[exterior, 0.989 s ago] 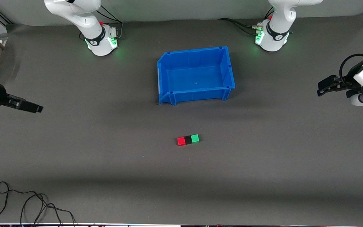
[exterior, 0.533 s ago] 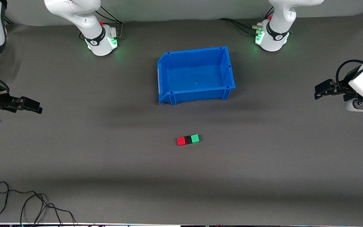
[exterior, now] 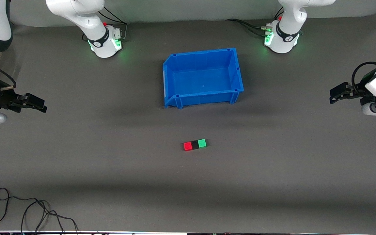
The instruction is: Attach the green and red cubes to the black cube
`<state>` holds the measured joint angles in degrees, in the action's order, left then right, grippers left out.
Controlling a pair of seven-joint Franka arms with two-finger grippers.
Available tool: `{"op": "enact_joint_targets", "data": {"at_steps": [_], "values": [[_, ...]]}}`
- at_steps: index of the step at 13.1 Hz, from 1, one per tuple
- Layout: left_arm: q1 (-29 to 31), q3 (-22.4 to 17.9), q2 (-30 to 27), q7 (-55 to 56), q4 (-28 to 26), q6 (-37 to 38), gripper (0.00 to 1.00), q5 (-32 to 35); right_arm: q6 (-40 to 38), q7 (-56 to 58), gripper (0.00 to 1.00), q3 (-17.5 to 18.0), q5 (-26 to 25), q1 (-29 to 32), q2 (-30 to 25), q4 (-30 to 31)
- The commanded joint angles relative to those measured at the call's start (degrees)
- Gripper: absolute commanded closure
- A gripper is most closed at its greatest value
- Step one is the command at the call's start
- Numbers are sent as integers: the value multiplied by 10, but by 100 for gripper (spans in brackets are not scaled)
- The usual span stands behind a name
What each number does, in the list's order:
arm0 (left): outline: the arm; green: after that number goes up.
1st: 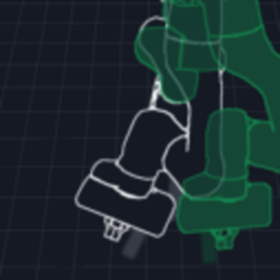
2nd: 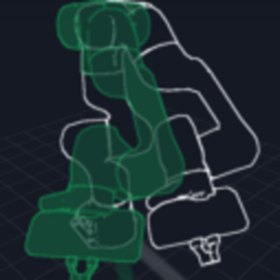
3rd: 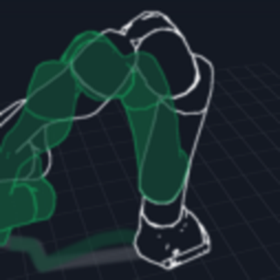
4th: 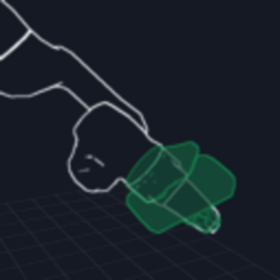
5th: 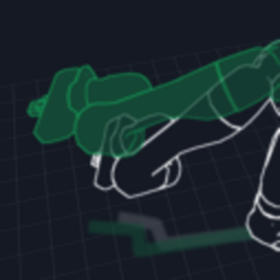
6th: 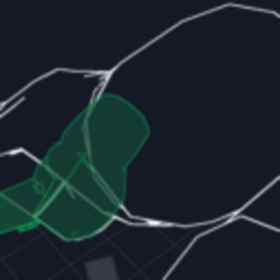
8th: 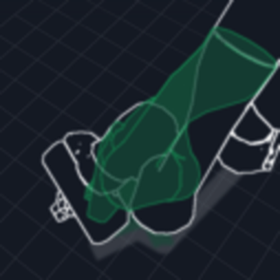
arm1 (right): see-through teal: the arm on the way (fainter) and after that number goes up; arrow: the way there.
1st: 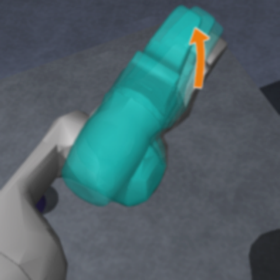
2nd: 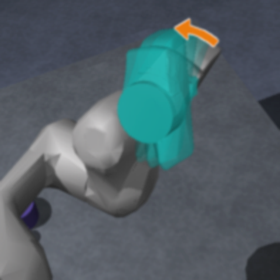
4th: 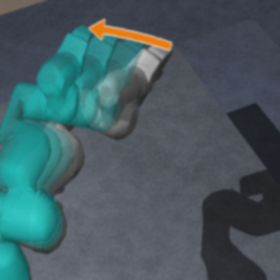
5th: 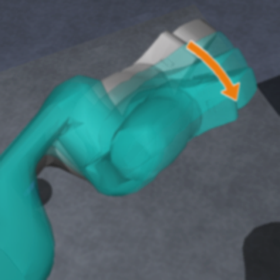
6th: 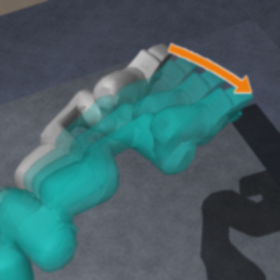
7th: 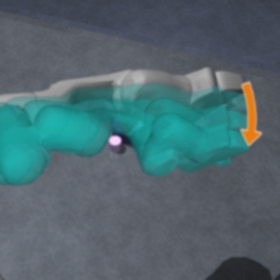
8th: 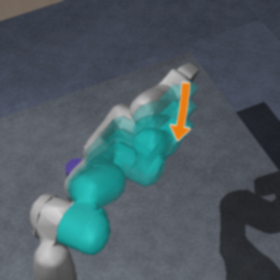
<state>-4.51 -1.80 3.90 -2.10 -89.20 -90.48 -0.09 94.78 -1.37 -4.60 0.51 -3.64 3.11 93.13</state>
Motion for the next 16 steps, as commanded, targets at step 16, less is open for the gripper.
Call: {"op": "enact_joint_targets", "data": {"at_steps": [16], "values": [[-10,-8,-4,-23,8,22,0,11,-43,-10,1,64,-1,57,-18,9]]}}
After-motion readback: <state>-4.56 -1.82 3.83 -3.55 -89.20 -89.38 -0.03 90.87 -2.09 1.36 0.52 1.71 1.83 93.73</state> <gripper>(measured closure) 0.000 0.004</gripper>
